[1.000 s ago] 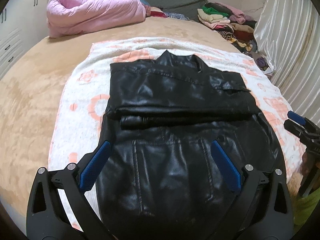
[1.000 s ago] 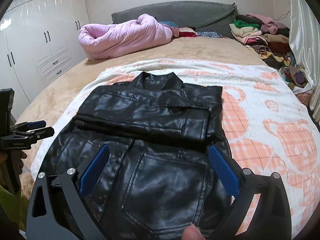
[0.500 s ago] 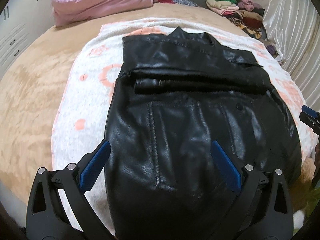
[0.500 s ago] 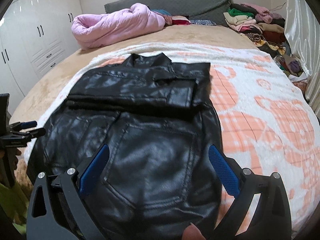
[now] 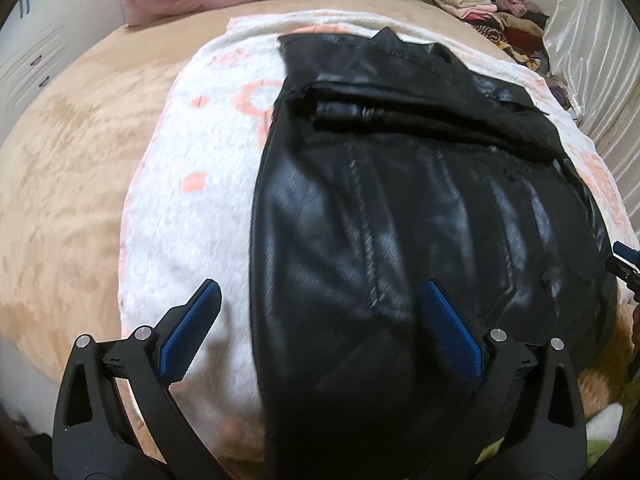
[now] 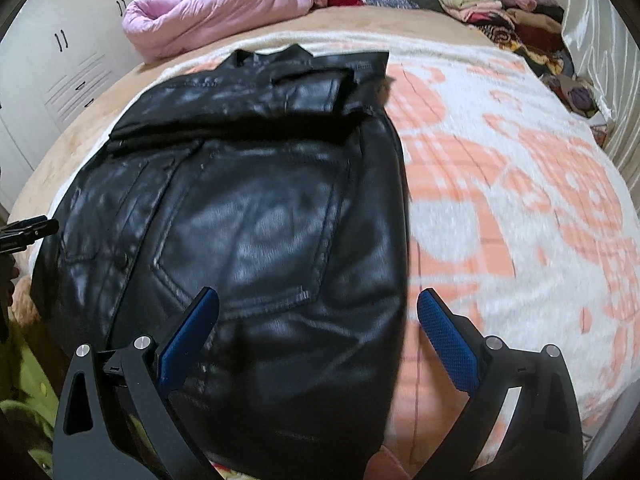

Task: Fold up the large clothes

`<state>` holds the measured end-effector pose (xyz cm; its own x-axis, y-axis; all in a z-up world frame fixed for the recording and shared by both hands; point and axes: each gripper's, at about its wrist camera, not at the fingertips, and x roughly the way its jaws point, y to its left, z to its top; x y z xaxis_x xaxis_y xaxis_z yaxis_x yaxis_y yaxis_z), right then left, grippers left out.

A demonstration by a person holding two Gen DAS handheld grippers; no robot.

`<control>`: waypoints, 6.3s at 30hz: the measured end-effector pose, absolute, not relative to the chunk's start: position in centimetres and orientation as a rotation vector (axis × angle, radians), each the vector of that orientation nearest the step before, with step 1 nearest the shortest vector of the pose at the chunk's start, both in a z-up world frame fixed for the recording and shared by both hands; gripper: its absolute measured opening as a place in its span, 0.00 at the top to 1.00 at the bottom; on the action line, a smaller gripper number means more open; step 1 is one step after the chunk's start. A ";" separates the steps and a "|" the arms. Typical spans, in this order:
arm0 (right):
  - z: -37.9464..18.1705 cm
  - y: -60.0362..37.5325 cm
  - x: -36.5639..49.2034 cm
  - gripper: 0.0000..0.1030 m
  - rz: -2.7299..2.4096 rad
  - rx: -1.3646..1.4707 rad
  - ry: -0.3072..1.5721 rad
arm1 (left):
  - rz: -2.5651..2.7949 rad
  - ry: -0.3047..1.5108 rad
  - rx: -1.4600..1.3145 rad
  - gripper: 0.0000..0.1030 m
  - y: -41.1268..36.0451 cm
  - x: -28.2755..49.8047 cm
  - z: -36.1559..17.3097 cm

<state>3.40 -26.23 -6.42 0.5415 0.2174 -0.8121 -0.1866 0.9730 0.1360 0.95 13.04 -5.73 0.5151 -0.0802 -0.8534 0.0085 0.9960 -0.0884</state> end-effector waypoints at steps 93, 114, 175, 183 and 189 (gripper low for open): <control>1.9 -33.9 22.0 0.32 0.219 0.633 0.755 | -0.186 0.779 -0.360 0.63 15.0 18.6 4.7; -1.8 -29.1 25.4 0.24 0.155 0.183 0.807 | -0.086 0.867 -0.101 0.26 13.5 21.4 -0.4; -4.9 -30.3 31.4 0.19 0.055 0.245 0.824 | -0.003 0.820 -0.110 0.18 15.8 27.7 -2.6; -5.1 -32.6 24.8 0.08 0.137 0.363 0.850 | -0.132 0.864 -0.367 0.09 19.3 23.4 -3.2; -7.6 -32.5 22.4 0.08 0.181 0.398 0.928 | -0.193 0.944 -0.470 0.09 18.4 22.1 -5.8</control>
